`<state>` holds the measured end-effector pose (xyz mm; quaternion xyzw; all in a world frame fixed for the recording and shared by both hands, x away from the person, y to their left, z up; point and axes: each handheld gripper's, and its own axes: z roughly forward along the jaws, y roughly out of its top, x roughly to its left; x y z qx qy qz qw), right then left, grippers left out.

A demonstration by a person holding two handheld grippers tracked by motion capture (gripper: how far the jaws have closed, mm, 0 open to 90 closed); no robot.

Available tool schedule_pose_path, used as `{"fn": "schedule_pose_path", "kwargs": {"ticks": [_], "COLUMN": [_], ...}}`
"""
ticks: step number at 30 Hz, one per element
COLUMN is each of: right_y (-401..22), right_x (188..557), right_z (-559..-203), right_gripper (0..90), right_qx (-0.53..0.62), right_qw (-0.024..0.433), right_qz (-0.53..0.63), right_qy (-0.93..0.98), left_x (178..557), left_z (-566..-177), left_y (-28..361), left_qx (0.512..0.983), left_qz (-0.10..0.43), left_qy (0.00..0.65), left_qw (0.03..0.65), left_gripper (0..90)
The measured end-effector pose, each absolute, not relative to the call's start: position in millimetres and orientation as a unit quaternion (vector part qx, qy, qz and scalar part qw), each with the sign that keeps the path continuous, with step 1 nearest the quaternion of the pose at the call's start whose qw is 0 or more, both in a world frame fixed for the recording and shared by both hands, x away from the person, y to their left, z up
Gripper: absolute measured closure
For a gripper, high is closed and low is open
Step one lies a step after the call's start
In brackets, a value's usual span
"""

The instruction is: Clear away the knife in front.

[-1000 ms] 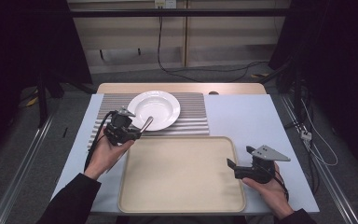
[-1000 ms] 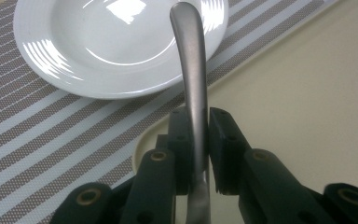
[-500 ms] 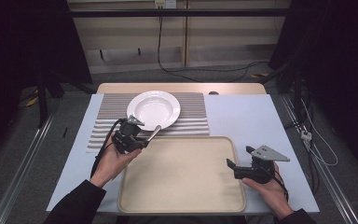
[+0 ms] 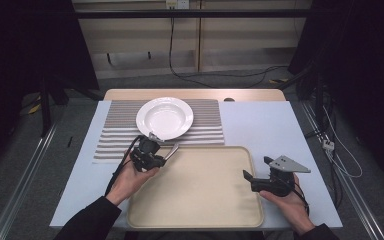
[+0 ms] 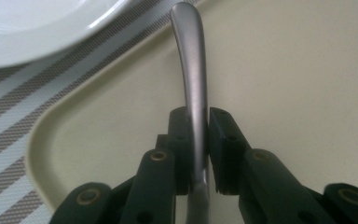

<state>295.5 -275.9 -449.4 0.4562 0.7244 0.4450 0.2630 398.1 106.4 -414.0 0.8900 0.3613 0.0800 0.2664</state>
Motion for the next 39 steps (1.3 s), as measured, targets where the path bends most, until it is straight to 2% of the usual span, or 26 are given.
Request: {"fn": "schedule_pose_path", "kwargs": {"ticks": [12,26,35,39], "right_y": [-275.4,-275.3,-275.2,-275.1], "right_x": [295.7,295.2,295.2,295.1], "right_z": [-449.4,-449.3,-449.5,-449.5], "right_gripper": [9.6,9.6,9.7,9.7], "right_qx": [0.453,0.453,0.452,0.453], "right_qw": [0.264,0.263,0.261,0.262], "right_qz": [0.445,0.445,0.445,0.445], "right_qy": [0.726,0.726,0.727,0.727], "left_x": [394.7,394.8,384.8,382.3], "left_z": [-424.7,-432.0,-432.3,-432.4], "left_y": [92.2,93.8,96.0,97.2], "left_qx": [0.898,0.890,0.889,0.897], "left_qz": [0.068,0.049,0.058,0.063], "left_qy": [0.355,0.377,0.377,0.358], "left_qw": [0.250,0.253,0.255,0.253], "left_gripper": [79.9,79.7,79.6,79.1]}}
